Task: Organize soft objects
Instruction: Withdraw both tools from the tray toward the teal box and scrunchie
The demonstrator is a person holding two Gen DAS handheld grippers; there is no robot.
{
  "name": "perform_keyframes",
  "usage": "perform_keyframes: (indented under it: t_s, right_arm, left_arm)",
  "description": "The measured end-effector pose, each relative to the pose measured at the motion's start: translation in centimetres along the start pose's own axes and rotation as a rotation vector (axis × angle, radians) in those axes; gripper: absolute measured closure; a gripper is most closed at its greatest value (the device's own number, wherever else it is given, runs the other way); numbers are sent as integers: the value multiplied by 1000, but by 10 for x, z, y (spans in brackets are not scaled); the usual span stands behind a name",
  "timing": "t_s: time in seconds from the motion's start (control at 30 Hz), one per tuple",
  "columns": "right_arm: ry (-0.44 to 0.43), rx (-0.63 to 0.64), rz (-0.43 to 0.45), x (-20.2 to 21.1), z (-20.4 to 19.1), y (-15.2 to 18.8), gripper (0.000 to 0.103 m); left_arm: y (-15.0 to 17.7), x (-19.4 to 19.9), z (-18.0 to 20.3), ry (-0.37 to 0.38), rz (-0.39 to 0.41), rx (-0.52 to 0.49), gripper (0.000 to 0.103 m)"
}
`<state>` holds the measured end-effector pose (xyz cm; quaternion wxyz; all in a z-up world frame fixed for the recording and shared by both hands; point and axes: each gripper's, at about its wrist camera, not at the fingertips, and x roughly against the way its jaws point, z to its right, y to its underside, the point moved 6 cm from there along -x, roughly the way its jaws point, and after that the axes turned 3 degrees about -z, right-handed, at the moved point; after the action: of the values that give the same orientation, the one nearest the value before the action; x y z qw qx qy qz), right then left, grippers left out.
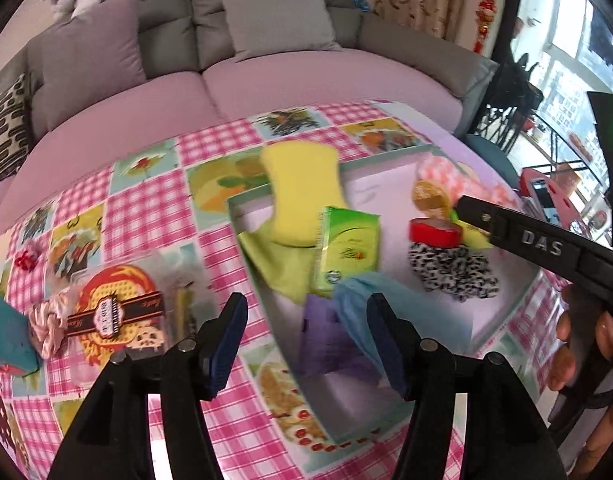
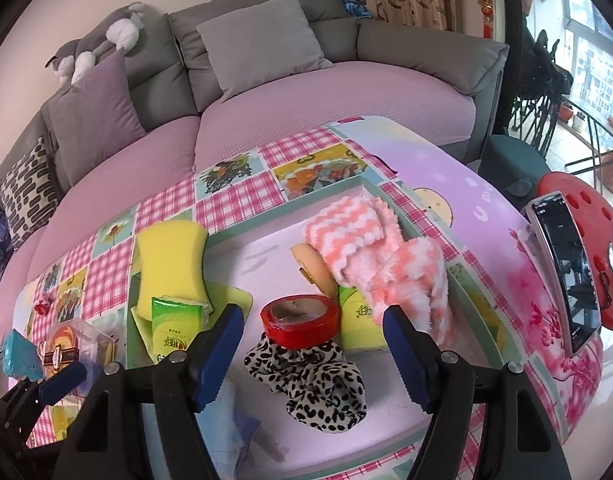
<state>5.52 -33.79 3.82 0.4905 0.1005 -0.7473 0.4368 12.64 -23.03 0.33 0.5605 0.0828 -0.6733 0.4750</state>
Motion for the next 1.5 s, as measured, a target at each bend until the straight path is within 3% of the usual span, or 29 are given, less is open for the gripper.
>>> perform_keyframes:
  t_s: [0.33,0.53,0.6,0.63,0.7,0.97,1.13,1.37,1.5]
  right_arm:
    - [-3,17,-12,-3,-5,2,27]
    - [-22,25,-23,-5,-13,3,27]
    - [-55,49,-32,-7,-25,4,22]
    - [-67,60,-32,-7,-30,5,10]
    - [-87,86,-17,-4,-44,5,0]
    - [-164,203,-26,-2,-97,15,0]
    - [-204,247,-30,0,-123,23,0]
    - [-255,271,-41,1,-159,31,0]
    - [-278,300,-24,7,-179,33,0]
  left_arm:
    - [2,-2,-15,-23,-1,33,40]
    - [-1,10,-39,-68,35,110,40]
    - [-2,17,-56,-102,57,160,38]
    - [-2,21,-63,-113,66,182,27]
    - [1,28,-85,-144,83,255,16]
    - [22,62,-167,-294,161,485,14]
    - [43,80,-210,-384,175,573,13]
    - [69,100,-247,-415,183,652,12]
    - [78,105,-264,-378,187,673,12]
